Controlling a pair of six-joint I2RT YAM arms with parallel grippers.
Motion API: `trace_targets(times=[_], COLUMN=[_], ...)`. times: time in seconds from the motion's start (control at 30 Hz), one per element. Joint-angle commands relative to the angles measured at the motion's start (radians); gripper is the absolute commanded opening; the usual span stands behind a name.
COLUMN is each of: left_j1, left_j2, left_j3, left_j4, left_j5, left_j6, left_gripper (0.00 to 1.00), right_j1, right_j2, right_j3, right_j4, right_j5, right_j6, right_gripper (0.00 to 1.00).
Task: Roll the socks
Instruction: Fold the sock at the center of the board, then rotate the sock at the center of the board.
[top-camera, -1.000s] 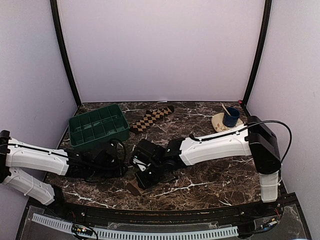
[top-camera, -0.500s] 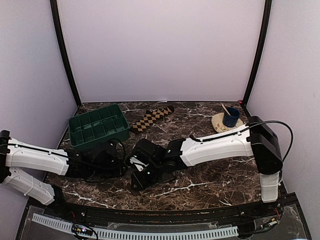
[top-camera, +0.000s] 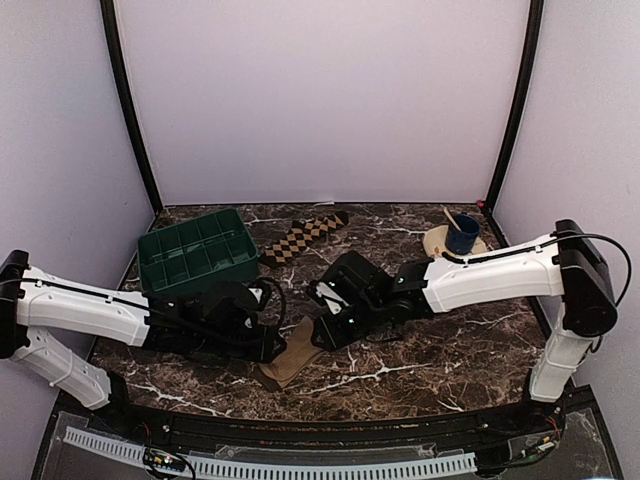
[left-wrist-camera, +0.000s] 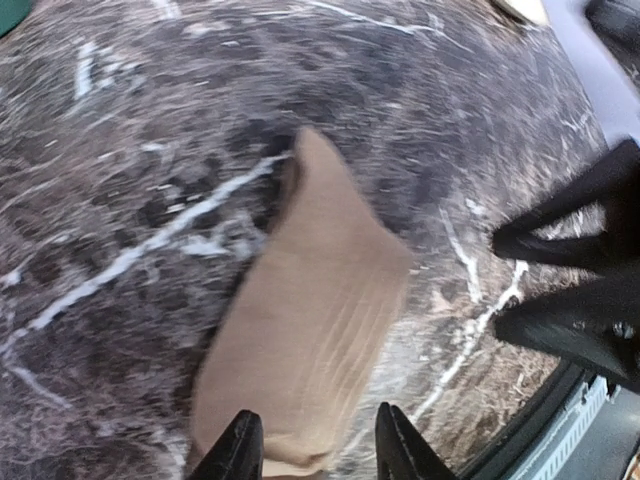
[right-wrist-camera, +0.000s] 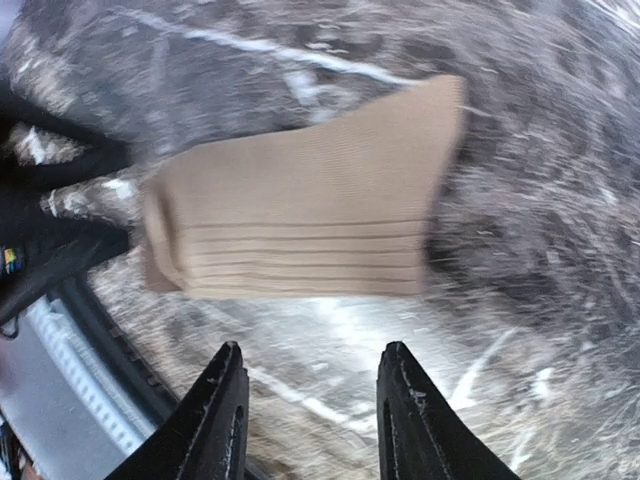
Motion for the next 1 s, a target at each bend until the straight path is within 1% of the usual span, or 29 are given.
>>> trace_targets(times=[0.0,0.07,0.2,0.3,0.43,0.5,0.83,0.97], left_j1=[-0.038,-0.048,-0.073,-0.082,-0.102,-0.110,-0.129,-0.128], left_j2=[0.063,0.091,0.129,0.151,0.178,0.199,0.294,0.319], left_j3=[0.087,0.119,0.173,0.202,0.235,0.252,0.333,0.359], left_j4=[-0.137,-0.193,-0.329,-0.396,-0.433,-0.456,-0.551,-0.582], left_j5=[-0.002,-0.011,-0.076,-0.088,-0.090,-0.097,-0.153,-0.173], left_j6=[0.083,0.076,0.036,0.028,0.046,0.049,0.047,0.027], left_gripper=[0.41,0.41,0.39,0.38,0.37,0.36,0.35,0.38], right_j1=[-0.035,-0.051,-0.081,-0.104,-0.138,-0.153,-0.185,-0.185], right_j2=[-0.024,-0.018,-0.005,0.016,0.055,0.076,0.131,0.141], right_j3=[-0.061,-0.070,-0.071,-0.061,-0.048,-0.011,-0.015,-0.015], right_j4=[0.096,0.115,0.147,0.164,0.175,0.179,0.241,0.249], right_j5=[0.004,-0.007,-0.025,-0.048,-0.082,-0.101,-0.181,-0.196], right_j6=[-0.043,-0.056,-0.084,-0.109,-0.140,-0.154,-0.169,-0.175], right_gripper=[0.41,0.40,0.41,0.43,0.43,0.43,0.43,0.43])
